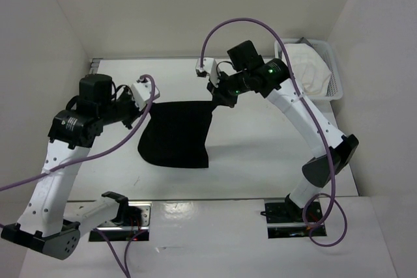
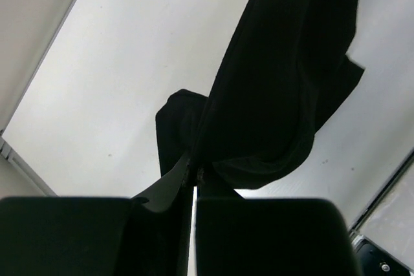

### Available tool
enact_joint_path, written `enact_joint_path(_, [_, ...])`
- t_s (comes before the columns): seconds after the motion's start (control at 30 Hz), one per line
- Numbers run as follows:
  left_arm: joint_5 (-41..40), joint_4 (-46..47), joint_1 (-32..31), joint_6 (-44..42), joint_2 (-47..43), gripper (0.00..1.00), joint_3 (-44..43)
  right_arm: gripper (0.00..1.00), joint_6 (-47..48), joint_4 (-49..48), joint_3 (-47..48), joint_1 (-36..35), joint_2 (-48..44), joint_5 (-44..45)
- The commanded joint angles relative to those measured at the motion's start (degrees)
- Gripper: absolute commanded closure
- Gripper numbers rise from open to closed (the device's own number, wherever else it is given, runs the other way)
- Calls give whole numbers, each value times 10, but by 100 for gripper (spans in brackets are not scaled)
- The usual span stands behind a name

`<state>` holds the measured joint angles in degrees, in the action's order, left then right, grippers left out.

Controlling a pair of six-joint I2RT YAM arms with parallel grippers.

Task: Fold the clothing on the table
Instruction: Flatten the skirt out

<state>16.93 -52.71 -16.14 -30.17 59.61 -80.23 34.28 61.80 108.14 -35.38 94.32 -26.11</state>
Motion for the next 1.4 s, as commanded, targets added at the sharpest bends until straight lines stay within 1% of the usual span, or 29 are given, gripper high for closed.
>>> enact_joint_path(0.0, [82,-27,27,-22,-14,100,-21,100,21,30,36,-1,-36,-25])
enact_joint_path(0.07, [93,-27,43,-22,-20,100,-27,100,21,30,43,-1,-36,-25])
enact_joint_path(0.2, [109,-47,48,-22,-20,100,-27,100,21,35,49,-1,-41,-33])
enact_joint_path(0.33, [125,-60,53,-22,-15,100,-34,100,14,28,26,-1,-47,-27])
enact_joint_path(0.4, [125,-48,53,-3,-8,100,-24,100,-1,9,10,-1,-53,-13])
enact_joint_path(0.5, [114,-20,53,17,21,100,-18,100,-44,-42,-18,-1,-59,53])
enact_joint_path(0.53, [105,-10,53,34,27,100,-13,100,-60,-58,-26,4,-65,91])
enact_joint_path(0.6, [91,18,53,56,46,100,-12,100,-103,-100,-43,14,-65,126])
enact_joint_path(0.63, [85,25,53,77,61,100,-12,100,-119,-113,-43,29,-71,155])
enact_joint_path(0.67, [65,35,53,92,68,100,-12,100,-147,-124,-57,37,-77,167])
enact_joint_path(0.73, [53,57,53,130,81,100,-12,100,-178,-157,-78,57,-86,204])
enact_joint_path(0.77, [45,66,62,144,87,100,-12,100,-201,-170,-93,66,-94,247])
enact_joint_path(0.8, [35,85,73,157,87,100,2,100,-217,-198,-130,76,-111,271])
enact_joint_path(0.83, [23,97,80,187,87,100,12,100,-231,-210,-149,104,-121,298])
enact_joint_path(0.9, [-1,126,93,209,87,100,34,100,-269,-228,-201,142,-151,298])
enact_joint_path(0.93, [-8,133,105,218,87,100,51,100,-278,-241,-215,178,-160,289])
enact_joint_path(0.97, [-14,133,111,232,87,100,56,100,-284,-246,-240,191,-170,289])
enact_joint_path(1.1, [-44,163,136,252,87,100,82,100,-284,-258,-289,239,-213,289])
enact_joint_path(1.23, [-58,163,159,252,51,100,109,100,-284,-263,-339,312,-275,230])
enact_joint_path(1.27, [-65,163,167,252,43,100,115,100,-284,-263,-359,342,-286,215])
enact_joint_path(1.3, [-66,163,172,252,29,100,121,100,-284,-263,-368,355,-295,182])
enact_joint_path(1.37, [-55,150,182,246,18,100,129,100,-284,-249,-379,371,-316,156])
